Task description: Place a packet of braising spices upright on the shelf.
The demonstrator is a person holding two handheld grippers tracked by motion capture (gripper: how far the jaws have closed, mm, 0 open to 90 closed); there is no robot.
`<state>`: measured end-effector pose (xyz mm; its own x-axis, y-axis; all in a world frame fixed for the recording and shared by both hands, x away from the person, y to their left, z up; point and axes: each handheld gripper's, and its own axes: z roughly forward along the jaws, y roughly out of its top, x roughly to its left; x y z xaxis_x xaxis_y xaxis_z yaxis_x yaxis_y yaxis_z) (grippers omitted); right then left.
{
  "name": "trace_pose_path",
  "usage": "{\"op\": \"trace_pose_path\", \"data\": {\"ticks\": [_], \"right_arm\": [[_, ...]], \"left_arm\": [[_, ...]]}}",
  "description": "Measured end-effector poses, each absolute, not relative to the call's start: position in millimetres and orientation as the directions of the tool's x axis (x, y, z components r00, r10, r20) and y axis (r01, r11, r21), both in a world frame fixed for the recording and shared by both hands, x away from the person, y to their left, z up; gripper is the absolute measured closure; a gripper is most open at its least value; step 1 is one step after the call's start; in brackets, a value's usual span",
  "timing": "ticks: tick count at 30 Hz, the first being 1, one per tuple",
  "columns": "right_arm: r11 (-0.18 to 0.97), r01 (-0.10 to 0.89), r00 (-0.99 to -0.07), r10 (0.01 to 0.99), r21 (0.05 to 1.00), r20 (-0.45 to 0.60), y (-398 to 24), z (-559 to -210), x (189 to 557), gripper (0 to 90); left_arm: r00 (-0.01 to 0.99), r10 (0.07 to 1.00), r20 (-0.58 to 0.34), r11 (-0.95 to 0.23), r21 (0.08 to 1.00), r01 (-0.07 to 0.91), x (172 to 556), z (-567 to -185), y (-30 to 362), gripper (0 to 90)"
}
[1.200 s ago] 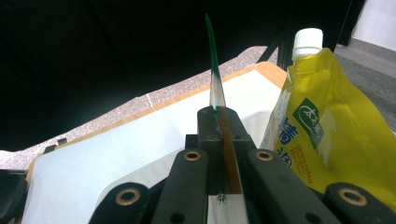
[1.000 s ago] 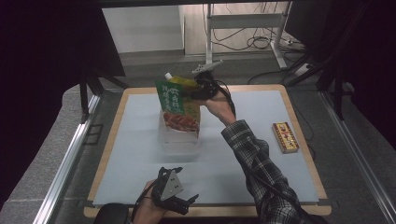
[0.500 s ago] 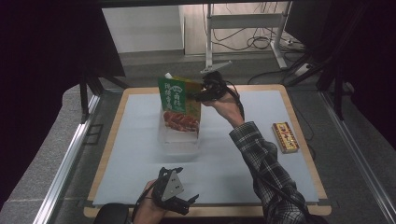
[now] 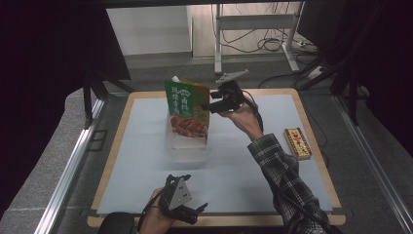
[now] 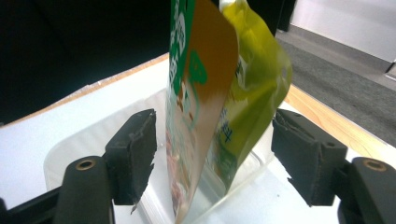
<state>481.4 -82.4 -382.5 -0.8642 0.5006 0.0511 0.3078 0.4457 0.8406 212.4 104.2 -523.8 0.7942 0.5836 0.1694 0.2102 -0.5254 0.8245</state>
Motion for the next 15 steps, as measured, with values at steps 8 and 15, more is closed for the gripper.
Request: {"op": "trace_pose_path", "data": {"ticks": [8,15], "right_arm": [[0.445,0.308,-0.859,0.510,0.841,0.044,-91.7,-389.4,473.0,23.3],[0.445,0.316,-0.849,0.526,0.838,0.041,-102.3,-398.3,464.6,17.2]], "left_arm": [[0.793,0.586,0.164,-0.520,0.827,0.213,212.5,-524.3,103.6,1.4],[0.794,0.585,0.164,-0.521,0.826,0.214,212.7,-524.6,103.3,1.4]]}}
